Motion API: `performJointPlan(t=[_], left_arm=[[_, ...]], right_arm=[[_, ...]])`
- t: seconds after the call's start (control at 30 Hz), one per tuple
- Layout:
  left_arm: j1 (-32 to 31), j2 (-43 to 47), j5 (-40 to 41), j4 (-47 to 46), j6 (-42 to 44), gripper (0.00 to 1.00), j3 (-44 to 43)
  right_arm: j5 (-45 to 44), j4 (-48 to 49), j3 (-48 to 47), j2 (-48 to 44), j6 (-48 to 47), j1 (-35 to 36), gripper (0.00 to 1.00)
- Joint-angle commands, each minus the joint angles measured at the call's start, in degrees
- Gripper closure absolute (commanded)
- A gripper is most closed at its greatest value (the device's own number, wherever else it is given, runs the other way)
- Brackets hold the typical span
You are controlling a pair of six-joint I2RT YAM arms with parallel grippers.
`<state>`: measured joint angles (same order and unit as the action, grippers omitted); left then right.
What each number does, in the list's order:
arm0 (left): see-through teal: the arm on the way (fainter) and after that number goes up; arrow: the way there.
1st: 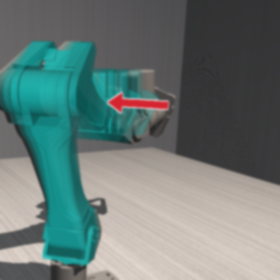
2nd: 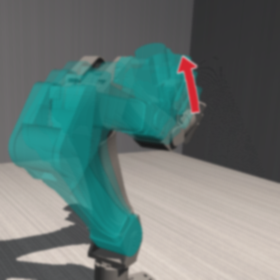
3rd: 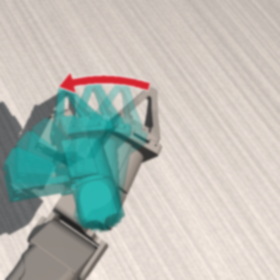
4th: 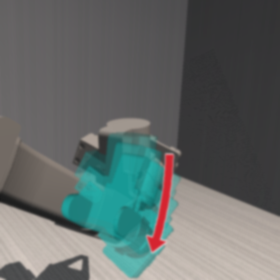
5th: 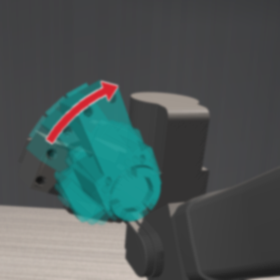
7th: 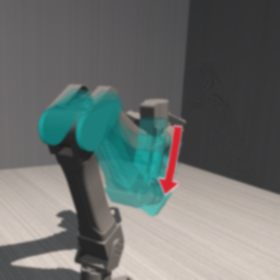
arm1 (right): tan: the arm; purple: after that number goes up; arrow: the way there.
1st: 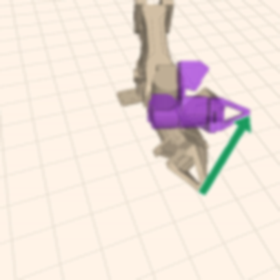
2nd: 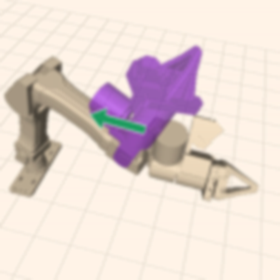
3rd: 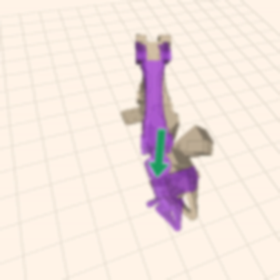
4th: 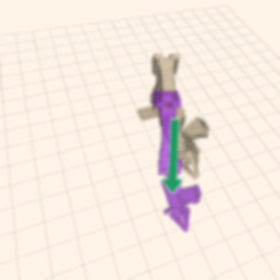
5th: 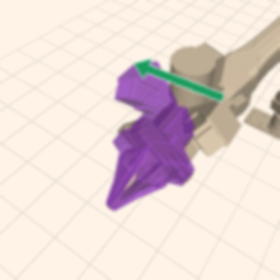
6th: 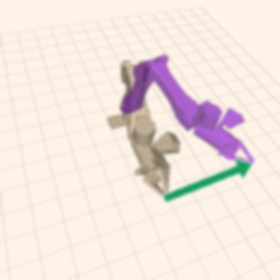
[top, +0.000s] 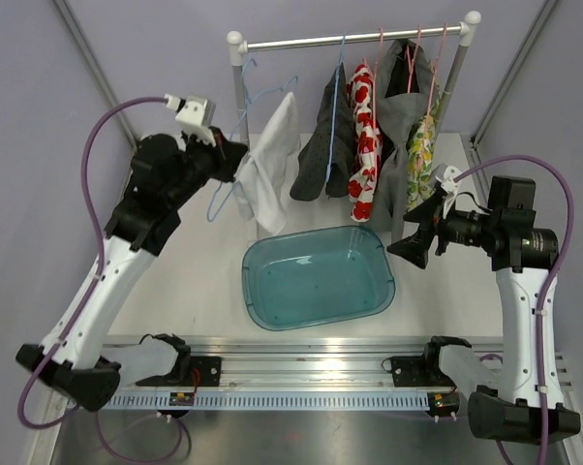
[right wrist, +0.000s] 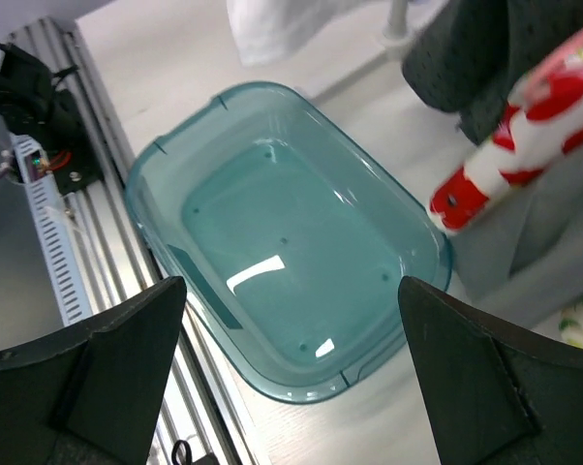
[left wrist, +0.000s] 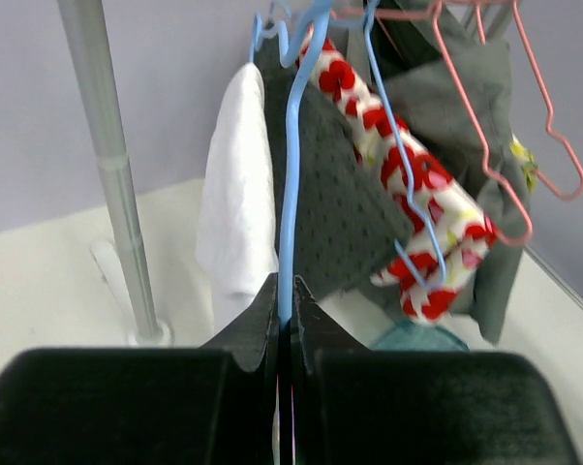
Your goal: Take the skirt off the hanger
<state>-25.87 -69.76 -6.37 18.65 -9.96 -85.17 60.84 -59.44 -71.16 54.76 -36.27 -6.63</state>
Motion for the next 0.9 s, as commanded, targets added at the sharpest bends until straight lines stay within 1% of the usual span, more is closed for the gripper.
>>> performJointPlan(t=[0.0,0.03,0.07,0.1,0.13,0.17,0.2,0.23,0.27,0.3,0.33,0.37,0.4,0.43,0.5,0.53,0.57,0.6,0.7,0.77,0.8,0.83,0.87], left_arm=[[-0.24,10.23,-3.03,-5.47,-5.67,1.0,8.33],[-0.24,12.26,-3.9,-5.99,-8.82,1.0,10.44],[-0.24,16.54,-4.17,-6.09,-10.51,1.0,14.81],[-0.24,18.41,-4.44,-6.78,-12.35,1.0,16.68],[-0.32,20.52,-4.61,-6.96,-15.85,1.0,18.79],[-0.32,23.5,-4.7,-7.14,-17.54,1.0,21.59],[-0.32,25.09,-4.53,-7.49,-19.21,1.0,22.93],[-0.41,26.41,-4.18,-7.58,-20.7,1.0,23.98],[-0.5,27.47,-4.09,-7.67,-23.42,1.0,25.82],[-0.5,29.48,-3.83,-7.93,-24.66,1.0,26.54],[-0.5,30.02,-3.74,-7.93,-26.85,1.0,27.06],[-0.59,30.64,-3.56,-8.11,-27.83,1.0,27.42],[-0.59,31.43,-3.65,-8.28,-28.62,1.0,28.03],[-0.59,31.87,-3.65,-8.2,-30.02,1.0,28.21],[-0.59,32.31,-3.47,-8.2,-31.08,1.0,28.74],[-0.59,33.01,-3.39,-8.28,-31.79,1.0,28.91],[-0.59,33.28,-3.47,-8.37,-31.97,1.0,29.18],[-0.59,33.89,-3.47,-8.81,-32.58,1.0,29.79],[-0.59,34.42,-4.0,-8.99,-33.02,1.0,30.23],[-0.59,34.95,-4.09,-9.07,-33.55,1.0,30.85],[-0.59,35.21,-4.44,-9.51,-33.81,1.0,31.11],[-0.59,35.74,-4.53,-9.78,-34.25,1.0,31.72],[-0.59,36.09,-4.61,-10.13,-34.51,1.0,32.08]], right_arm=[[5.61,-8.5,-8.45,3.41,-5.22,2.93,0.02],[4.65,-7.37,-9.78,4.03,-2.86,5.81,0.02],[3.77,-6.23,-11.01,5.25,-1.19,8.8,0.03],[0.8,-2.82,-13.02,5.96,3.18,11.27,0.03],[-1.05,-1.22,-13.91,7.36,4.96,17.47,0.03],[-3.34,0.45,-15.84,8.42,6.9,20.75,0.03],[-9.36,1.94,-16.9,9.56,10.66,24.09,0.04],[-12.64,3.96,-18.04,11.05,11.83,28.56,0.05],[-15.55,4.76,-20.05,14.29,12.62,35.48,0.05],[-22.27,6.08,-20.68,15.97,15.5,39.2,0.05],[-25.47,9.57,-21.13,18.86,17.01,42.37,0.05],[-28.46,11.61,-21.39,20.28,18.15,47.89,0.05],[-34.59,13.63,-21.39,21.6,20.78,50.2,0.05],[-38.3,18.87,-21.22,23.7,22.72,52.23,0.05],[-44.72,23.82,-20.52,25.56,27.63,56.71,0.04],[-45.45,29.15,-19.82,26.7,29.05,57.78,0.02],[-46.15,31.55,-18.42,27.41,31.33,58.39,0.0],[-46.07,35.41,-17.62,28.89,32.13,59.27,0.01],[-48.0,39.39,-17.79,31.97,34.51,60.33,0.01],[-47.05,40.54,-18.05,34.7,34.69,60.42,0.0],[-46.69,42.02,-17.79,35.32,35.21,60.6,0.04],[-45.99,43.08,-17.09,36.28,35.56,60.69,0.05],[-43.64,44.14,-16.65,36.55,35.92,60.86,0.08]])
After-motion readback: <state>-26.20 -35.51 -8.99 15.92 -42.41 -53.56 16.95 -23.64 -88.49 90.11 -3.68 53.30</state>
